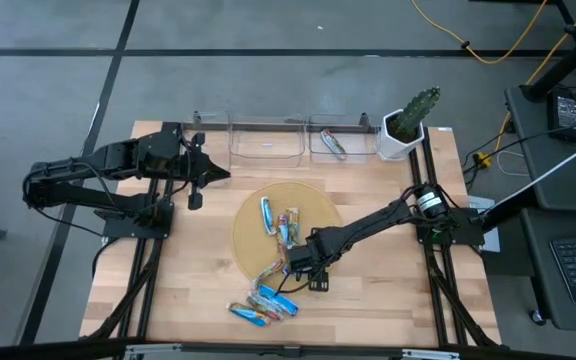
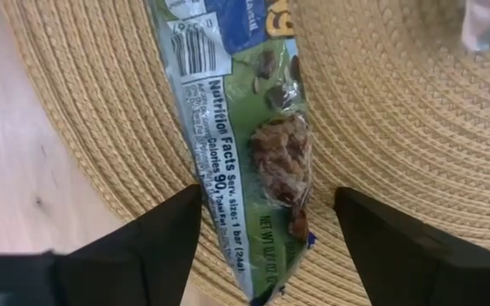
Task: Pick and place Granola Bars by type
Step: Put the green granola bar into the middle transparent bin
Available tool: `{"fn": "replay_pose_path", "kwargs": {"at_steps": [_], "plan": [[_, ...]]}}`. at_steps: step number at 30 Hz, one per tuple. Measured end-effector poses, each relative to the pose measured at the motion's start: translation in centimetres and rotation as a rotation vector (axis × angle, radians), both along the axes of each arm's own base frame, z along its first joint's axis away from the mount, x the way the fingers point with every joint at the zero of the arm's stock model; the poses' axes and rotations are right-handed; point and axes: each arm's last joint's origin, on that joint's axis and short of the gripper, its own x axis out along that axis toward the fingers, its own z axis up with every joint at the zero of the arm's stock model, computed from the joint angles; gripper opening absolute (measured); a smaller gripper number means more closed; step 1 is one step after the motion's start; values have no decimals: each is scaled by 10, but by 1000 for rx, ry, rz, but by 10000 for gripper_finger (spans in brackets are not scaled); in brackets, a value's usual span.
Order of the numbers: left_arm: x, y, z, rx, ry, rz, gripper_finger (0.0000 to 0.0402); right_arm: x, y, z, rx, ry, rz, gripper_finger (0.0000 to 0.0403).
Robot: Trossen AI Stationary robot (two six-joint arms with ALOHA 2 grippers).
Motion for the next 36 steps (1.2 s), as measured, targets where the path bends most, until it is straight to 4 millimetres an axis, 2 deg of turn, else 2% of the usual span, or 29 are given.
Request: {"fn": "replay_pose_path", "kwargs": {"at_steps": [7,15,17,20,25,28,32,36], "plan": [[0,0,0,0,0,0,15,0,-2,0,-1,1,33,221],[0,0,0,0,0,1,15,-7,-4,5,-7,53,26,104],[0,0,0,0,0,0,15,-12,-5,17,-6,52,22,72],[0,0,0,0,-1,0,15,-22,-8,46,3,28,1,39],[0,0,0,1,-1,2,15,-47,-18,106,-15,-88,-89,37],[0,0,0,3,-1,5,15,-63,-27,134,-92,-165,-159,37],[0,0,0,3,-1,5,15,-78,-41,156,-167,-232,-243,47],[0,0,0,3,-2,5,15,-82,-54,165,-175,-243,-275,40]]}}
